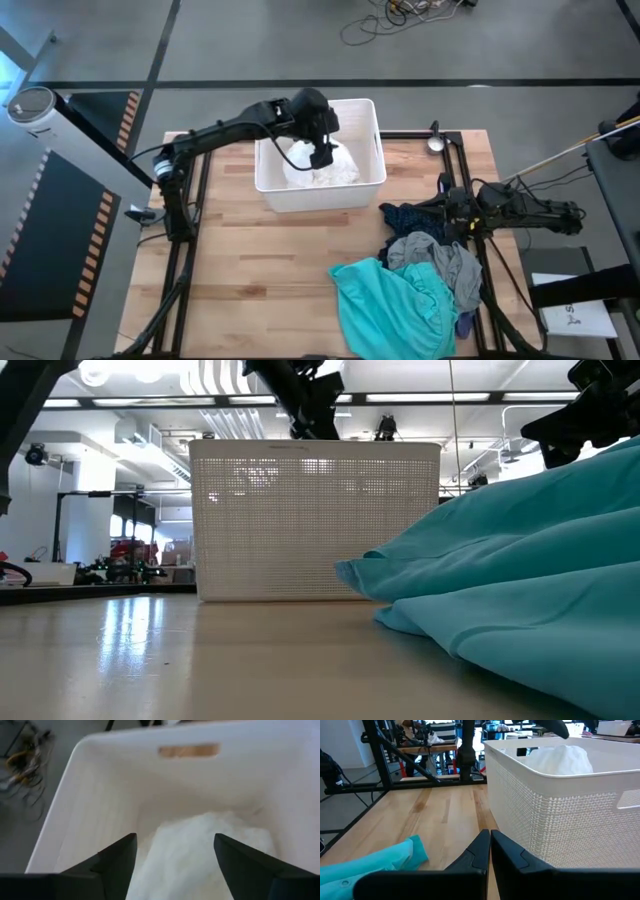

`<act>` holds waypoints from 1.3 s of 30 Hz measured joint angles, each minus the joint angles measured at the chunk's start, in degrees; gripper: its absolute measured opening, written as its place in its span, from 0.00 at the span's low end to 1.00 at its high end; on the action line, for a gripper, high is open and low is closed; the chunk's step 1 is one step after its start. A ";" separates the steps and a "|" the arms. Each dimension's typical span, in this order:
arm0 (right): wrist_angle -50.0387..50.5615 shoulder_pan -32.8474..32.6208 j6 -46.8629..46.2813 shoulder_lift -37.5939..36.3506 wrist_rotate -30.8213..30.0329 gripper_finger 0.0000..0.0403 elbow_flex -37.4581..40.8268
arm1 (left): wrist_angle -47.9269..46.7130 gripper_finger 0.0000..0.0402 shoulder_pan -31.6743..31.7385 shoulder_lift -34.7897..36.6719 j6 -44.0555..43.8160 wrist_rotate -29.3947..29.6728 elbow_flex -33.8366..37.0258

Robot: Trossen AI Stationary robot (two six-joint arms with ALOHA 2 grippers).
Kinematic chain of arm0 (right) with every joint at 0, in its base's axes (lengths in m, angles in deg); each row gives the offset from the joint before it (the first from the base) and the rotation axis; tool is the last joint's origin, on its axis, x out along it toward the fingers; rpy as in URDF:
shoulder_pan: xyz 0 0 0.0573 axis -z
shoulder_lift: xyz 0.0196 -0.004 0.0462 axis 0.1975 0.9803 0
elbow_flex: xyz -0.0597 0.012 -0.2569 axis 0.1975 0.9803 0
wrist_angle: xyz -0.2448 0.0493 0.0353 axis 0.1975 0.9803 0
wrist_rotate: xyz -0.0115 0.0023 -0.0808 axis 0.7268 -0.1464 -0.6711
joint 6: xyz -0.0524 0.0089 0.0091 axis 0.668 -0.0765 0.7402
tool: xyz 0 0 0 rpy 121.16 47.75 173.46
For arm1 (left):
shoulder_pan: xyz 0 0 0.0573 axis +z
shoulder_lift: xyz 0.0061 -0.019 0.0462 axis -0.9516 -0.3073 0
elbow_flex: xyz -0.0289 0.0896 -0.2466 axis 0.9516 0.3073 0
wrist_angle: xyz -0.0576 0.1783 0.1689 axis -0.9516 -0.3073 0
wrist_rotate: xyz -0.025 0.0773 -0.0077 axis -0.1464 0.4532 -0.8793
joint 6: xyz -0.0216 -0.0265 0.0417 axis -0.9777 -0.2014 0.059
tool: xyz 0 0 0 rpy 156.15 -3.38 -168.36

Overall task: Sort clothes
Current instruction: Put the white shirt into the white laundry bin

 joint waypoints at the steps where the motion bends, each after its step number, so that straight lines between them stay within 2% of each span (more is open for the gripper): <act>1: -0.02 -0.02 0.00 0.01 0.00 0.00 0.00 | 0.57 0.60 0.00 0.27 0.22 -1.33 0.00; 7: 0.00 0.00 0.00 0.01 -0.02 0.00 0.00 | 3.89 0.52 0.00 2.44 1.66 -4.17 0.00; 11: 0.04 -0.02 0.00 0.02 0.00 0.00 0.00 | 3.28 0.51 0.00 3.72 1.92 -5.05 0.00; 20: 0.02 -0.02 0.00 0.01 0.00 0.00 0.00 | -1.29 0.61 -1.53 6.41 -1.34 -6.90 0.02; 22: -0.02 -0.02 0.00 0.00 0.00 0.00 0.00 | -2.20 0.62 -1.96 6.56 -0.71 -5.05 0.02; 24: 0.00 -0.02 0.00 0.02 0.00 0.00 0.00 | -2.50 0.61 -1.73 6.26 -0.42 -0.75 0.31; 26: 0.00 0.00 0.00 0.01 0.00 0.00 0.00 | -2.41 0.57 -0.56 5.21 -0.32 1.86 0.97; 32: 0.02 -0.01 0.00 0.02 0.00 0.00 0.00 | -0.41 0.33 4.27 1.39 -1.26 -5.26 4.96; 37: -0.03 -0.02 0.00 -0.01 -0.01 0.00 0.00 | 0.53 0.07 7.66 -1.75 -1.44 -7.13 7.99; 39: 0.04 -0.02 0.00 -0.01 0.00 0.00 0.00 | 0.44 0.02 8.16 -2.62 -1.53 -7.51 9.00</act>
